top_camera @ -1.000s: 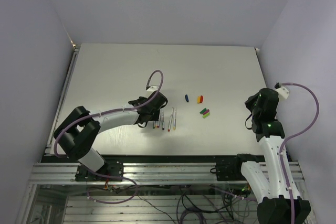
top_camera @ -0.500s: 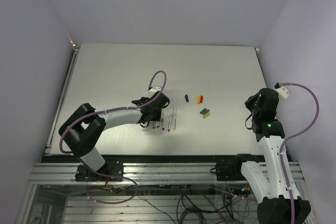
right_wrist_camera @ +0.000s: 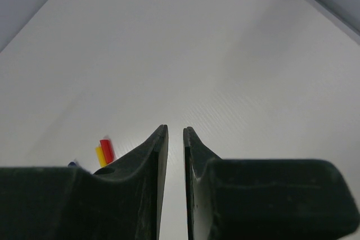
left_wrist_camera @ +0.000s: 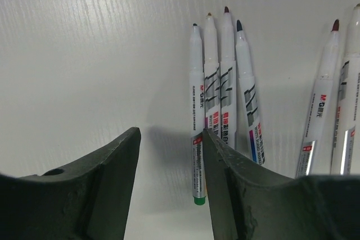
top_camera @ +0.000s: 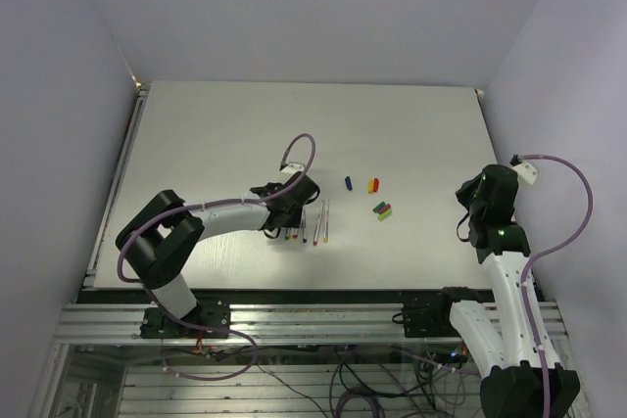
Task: Insert the pens into the pen caps
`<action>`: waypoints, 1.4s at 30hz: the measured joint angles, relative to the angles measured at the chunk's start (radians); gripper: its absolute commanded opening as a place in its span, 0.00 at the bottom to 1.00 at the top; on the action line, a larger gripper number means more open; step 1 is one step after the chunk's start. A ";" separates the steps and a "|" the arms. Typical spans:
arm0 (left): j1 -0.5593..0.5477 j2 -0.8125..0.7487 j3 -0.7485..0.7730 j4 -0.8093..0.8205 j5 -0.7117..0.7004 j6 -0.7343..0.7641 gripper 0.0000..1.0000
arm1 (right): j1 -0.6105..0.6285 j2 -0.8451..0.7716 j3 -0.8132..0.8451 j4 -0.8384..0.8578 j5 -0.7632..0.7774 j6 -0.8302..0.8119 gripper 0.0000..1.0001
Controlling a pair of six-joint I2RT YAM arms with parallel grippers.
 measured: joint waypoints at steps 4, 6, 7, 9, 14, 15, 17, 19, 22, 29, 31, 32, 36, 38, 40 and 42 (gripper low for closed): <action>-0.005 0.011 0.001 -0.019 0.000 0.001 0.58 | 0.000 0.000 0.000 0.000 0.000 0.000 0.17; -0.006 0.014 0.001 -0.027 0.000 0.001 0.57 | 0.000 0.000 0.000 0.000 0.000 0.000 0.17; -0.007 0.015 0.001 -0.030 0.000 0.001 0.56 | 0.000 0.000 0.000 0.000 -0.001 0.000 0.17; -0.008 0.016 0.001 -0.033 0.000 0.000 0.55 | 0.000 0.000 0.000 0.000 -0.001 0.000 0.17; -0.009 0.016 0.001 -0.041 0.001 -0.008 0.53 | 0.000 0.000 0.000 0.000 -0.005 0.000 0.17; -0.010 0.016 0.000 -0.045 0.002 -0.011 0.52 | 0.000 0.000 0.000 0.000 -0.005 0.000 0.17; -0.010 0.016 -0.003 -0.052 0.002 -0.019 0.51 | 0.000 0.000 0.000 0.000 -0.008 0.000 0.17; -0.010 0.015 -0.008 -0.053 0.003 -0.024 0.50 | 0.000 0.000 0.000 0.000 -0.011 0.000 0.17; -0.010 0.014 -0.011 -0.051 0.003 -0.034 0.49 | 0.000 0.000 0.000 0.000 -0.016 0.000 0.17; -0.011 0.015 -0.013 -0.048 0.009 -0.057 0.42 | 0.000 0.000 0.000 0.000 -0.022 0.000 0.17; -0.013 0.018 -0.012 -0.048 0.009 -0.064 0.39 | 0.000 -0.002 0.000 0.000 -0.022 0.000 0.17; -0.013 0.020 -0.011 -0.048 0.009 -0.069 0.37 | 0.000 -0.002 0.000 0.000 -0.022 0.000 0.17; -0.015 0.029 -0.005 -0.042 0.008 -0.082 0.18 | 0.000 -0.003 0.000 -0.003 -0.022 0.000 0.17; -0.015 0.031 -0.003 -0.042 0.008 -0.090 0.08 | 0.000 -0.007 0.000 -0.008 -0.022 0.000 0.17; -0.015 0.035 0.000 -0.046 0.008 -0.097 0.07 | 0.000 -0.010 0.000 -0.014 -0.021 0.000 0.17; -0.015 0.040 0.006 -0.052 0.002 -0.102 0.07 | 0.000 -0.014 0.000 -0.019 -0.021 0.000 0.17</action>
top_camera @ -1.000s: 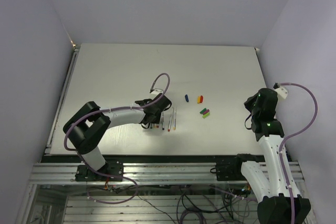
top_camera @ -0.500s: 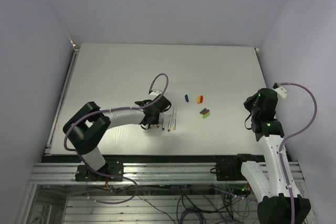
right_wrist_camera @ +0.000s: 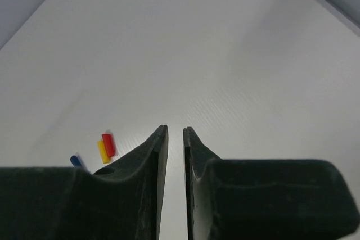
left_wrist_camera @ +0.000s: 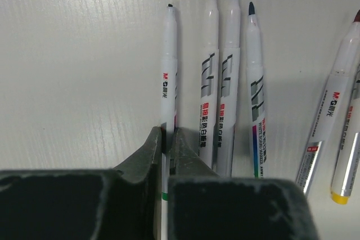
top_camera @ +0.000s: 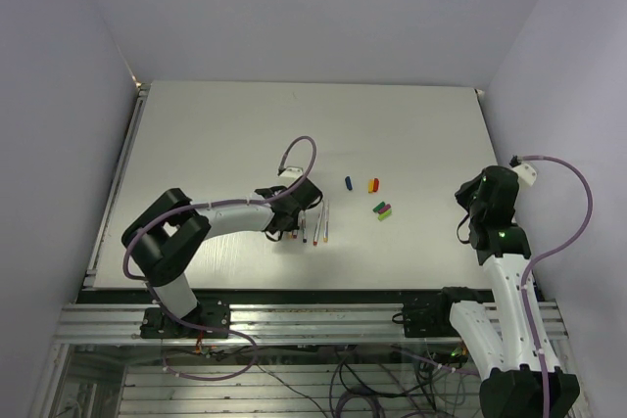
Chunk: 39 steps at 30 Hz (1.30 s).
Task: Insert the pens into the pen caps
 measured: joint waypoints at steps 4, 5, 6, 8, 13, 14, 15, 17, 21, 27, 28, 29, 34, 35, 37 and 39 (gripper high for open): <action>0.000 0.000 -0.001 -0.002 -0.006 -0.024 0.07 | 0.000 -0.003 0.000 -0.004 0.000 -0.002 0.16; 0.000 -0.002 -0.003 -0.002 -0.008 -0.031 0.07 | 0.000 -0.002 0.000 -0.005 -0.002 -0.003 0.15; 0.000 -0.003 -0.005 -0.001 -0.010 -0.037 0.07 | 0.000 0.000 0.000 -0.006 -0.002 -0.004 0.15; 0.000 -0.007 -0.009 0.000 -0.013 -0.049 0.07 | 0.000 0.010 0.000 -0.011 -0.004 -0.007 0.16; 0.000 -0.014 -0.009 -0.029 -0.052 -0.054 0.07 | 0.000 0.055 0.005 -0.022 -0.034 -0.020 0.20; 0.000 -0.016 -0.009 -0.043 -0.062 -0.054 0.07 | 0.000 0.064 0.009 -0.023 -0.040 -0.021 0.20; 0.000 -0.018 -0.009 -0.059 -0.072 -0.053 0.07 | 0.000 0.074 0.014 -0.023 -0.048 -0.024 0.20; 0.000 -0.024 -0.008 -0.093 -0.092 -0.047 0.07 | 0.000 0.093 0.025 -0.023 -0.063 -0.028 0.20; 0.000 -0.056 0.008 -0.142 -0.142 -0.035 0.07 | 0.000 0.127 0.033 -0.014 -0.110 -0.034 0.17; 0.000 -0.150 0.049 -0.113 -0.194 -0.011 0.07 | 0.018 0.188 0.033 0.014 -0.198 -0.037 0.15; 0.000 -0.167 0.051 -0.100 -0.204 -0.006 0.07 | 0.034 0.203 0.033 0.021 -0.206 -0.037 0.15; 0.000 -0.181 0.051 -0.088 -0.212 -0.001 0.07 | 0.051 0.213 0.033 0.025 -0.205 -0.038 0.15; 0.000 -0.208 0.058 -0.030 -0.235 0.033 0.07 | 0.238 0.309 0.043 0.048 -0.162 -0.029 0.18; 0.000 -0.208 0.058 -0.019 -0.234 0.041 0.07 | 0.266 0.327 0.048 0.051 -0.158 -0.026 0.19; 0.000 -0.208 0.058 0.005 -0.228 0.064 0.07 | 0.349 0.386 0.066 0.058 -0.133 -0.015 0.23; 0.000 -0.210 0.057 0.031 -0.210 0.081 0.07 | 0.401 0.430 0.081 0.064 -0.119 -0.007 0.29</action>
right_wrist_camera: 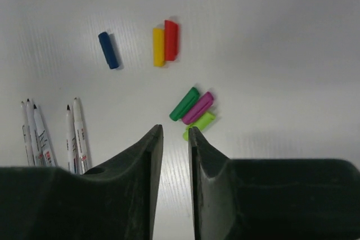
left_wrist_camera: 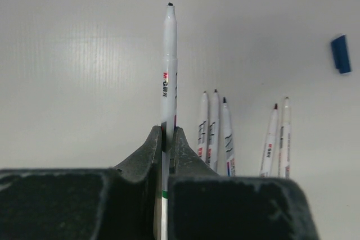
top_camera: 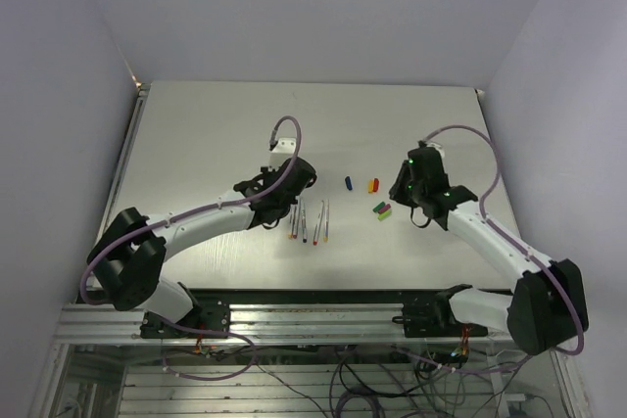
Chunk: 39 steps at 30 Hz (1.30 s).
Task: Insert the pens into the pen caps
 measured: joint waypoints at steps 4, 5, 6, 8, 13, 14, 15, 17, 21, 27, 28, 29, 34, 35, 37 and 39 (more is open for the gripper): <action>0.000 -0.018 -0.013 0.056 0.037 0.024 0.07 | 0.061 0.071 0.032 0.010 0.029 0.009 0.34; 0.000 -0.021 -0.015 0.061 0.044 0.029 0.07 | 0.069 0.087 0.039 0.012 0.036 0.011 0.34; 0.000 -0.022 -0.016 0.063 0.049 0.034 0.07 | 0.074 0.102 0.045 0.016 0.042 0.014 0.35; 0.000 -0.022 -0.016 0.063 0.059 0.042 0.07 | 0.078 0.132 0.050 0.027 0.047 0.022 0.38; 0.000 -0.022 -0.020 0.067 0.076 0.058 0.07 | 0.083 0.211 0.050 0.048 0.047 0.037 0.43; 0.000 -0.022 -0.024 0.069 0.080 0.059 0.07 | 0.084 0.226 0.051 0.049 0.048 0.040 0.44; 0.000 -0.022 -0.027 0.071 0.084 0.060 0.07 | 0.085 0.237 0.052 0.049 0.051 0.042 0.44; 0.000 -0.022 -0.034 0.071 0.092 0.060 0.07 | 0.086 0.260 0.060 0.050 0.058 0.047 0.44; 0.000 -0.019 -0.037 0.072 0.104 0.062 0.07 | 0.086 0.294 0.085 0.059 0.066 0.047 0.45; 0.000 -0.012 -0.037 0.071 0.105 0.077 0.07 | 0.087 0.357 0.128 0.082 0.090 0.047 0.46; 0.000 -0.012 -0.037 0.071 0.105 0.079 0.07 | 0.087 0.368 0.132 0.084 0.093 0.047 0.47; 0.000 -0.012 -0.037 0.071 0.105 0.079 0.07 | 0.087 0.377 0.134 0.085 0.095 0.047 0.48; 0.000 -0.012 -0.040 0.071 0.104 0.079 0.07 | 0.088 0.415 0.135 0.089 0.098 0.049 0.50; 0.000 -0.012 -0.042 0.070 0.104 0.079 0.07 | 0.088 0.421 0.135 0.089 0.098 0.050 0.51; 0.000 -0.012 -0.047 0.070 0.104 0.078 0.07 | 0.088 0.425 0.135 0.089 0.097 0.052 0.51; 0.000 -0.013 -0.053 0.069 0.104 0.077 0.07 | 0.088 0.425 0.134 0.090 0.096 0.054 0.51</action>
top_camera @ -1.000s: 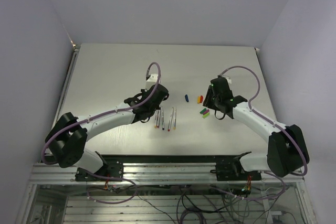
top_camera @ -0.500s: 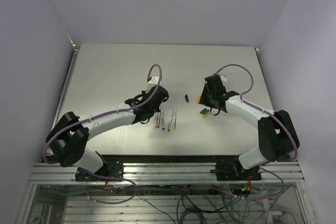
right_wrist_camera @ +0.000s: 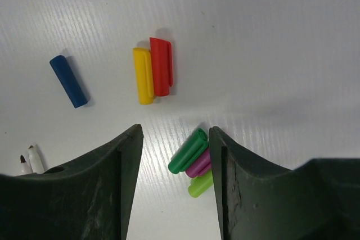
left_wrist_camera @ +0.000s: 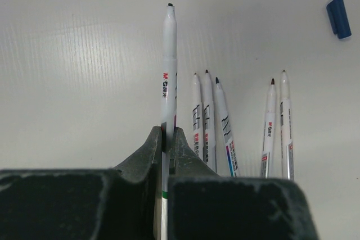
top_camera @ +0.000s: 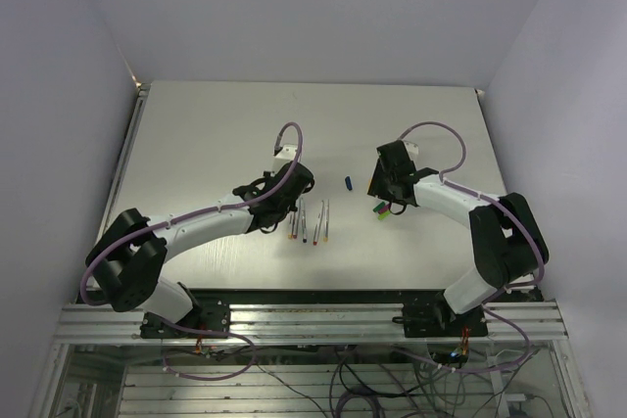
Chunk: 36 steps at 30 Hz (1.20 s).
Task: Insert the pens into the pen caps
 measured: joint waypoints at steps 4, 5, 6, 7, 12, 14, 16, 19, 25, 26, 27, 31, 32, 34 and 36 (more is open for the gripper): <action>0.000 0.000 -0.003 -0.008 -0.001 -0.003 0.07 | 0.000 0.000 0.000 0.005 -0.005 0.003 0.51; 0.000 0.000 -0.003 -0.008 -0.001 -0.003 0.07 | 0.000 0.000 0.000 0.008 -0.006 0.004 0.51; 0.000 0.000 -0.003 -0.010 -0.002 -0.003 0.07 | 0.000 0.000 0.000 0.009 -0.007 0.004 0.51; 0.000 0.000 -0.003 -0.010 -0.003 -0.002 0.07 | 0.000 0.000 0.000 0.011 -0.008 0.005 0.51; 0.000 0.000 -0.003 -0.013 -0.008 -0.003 0.07 | 0.000 0.007 -0.005 0.020 -0.009 0.005 0.51; 0.000 0.000 -0.003 -0.013 -0.008 -0.003 0.07 | 0.000 0.007 -0.013 0.024 -0.009 0.005 0.51; 0.000 0.000 -0.003 -0.013 -0.008 -0.005 0.07 | 0.000 0.010 -0.022 0.025 -0.010 0.006 0.51; 0.000 0.000 -0.003 -0.014 -0.008 -0.006 0.07 | 0.000 0.021 -0.030 0.026 -0.012 0.008 0.51; 0.000 0.000 -0.003 -0.016 -0.009 -0.006 0.07 | 0.001 0.034 -0.035 0.027 -0.019 0.009 0.51; 0.000 0.000 -0.003 -0.017 -0.010 -0.006 0.07 | 0.001 0.035 -0.036 0.028 -0.020 0.009 0.51; 0.000 0.000 -0.003 -0.018 -0.011 -0.006 0.07 | 0.001 0.035 -0.036 0.030 -0.022 0.009 0.50; 0.000 0.000 -0.003 -0.023 -0.017 -0.006 0.07 | 0.001 0.035 -0.040 0.039 -0.032 0.013 0.50; 0.000 0.000 -0.003 -0.024 -0.017 -0.006 0.07 | 0.002 0.035 -0.041 0.041 -0.033 0.014 0.50; 0.000 0.000 -0.003 -0.027 -0.018 -0.006 0.07 | 0.005 0.035 -0.043 0.046 -0.034 0.016 0.49; 0.000 0.000 -0.003 -0.029 -0.019 -0.006 0.07 | 0.011 0.034 -0.045 0.049 -0.035 0.019 0.49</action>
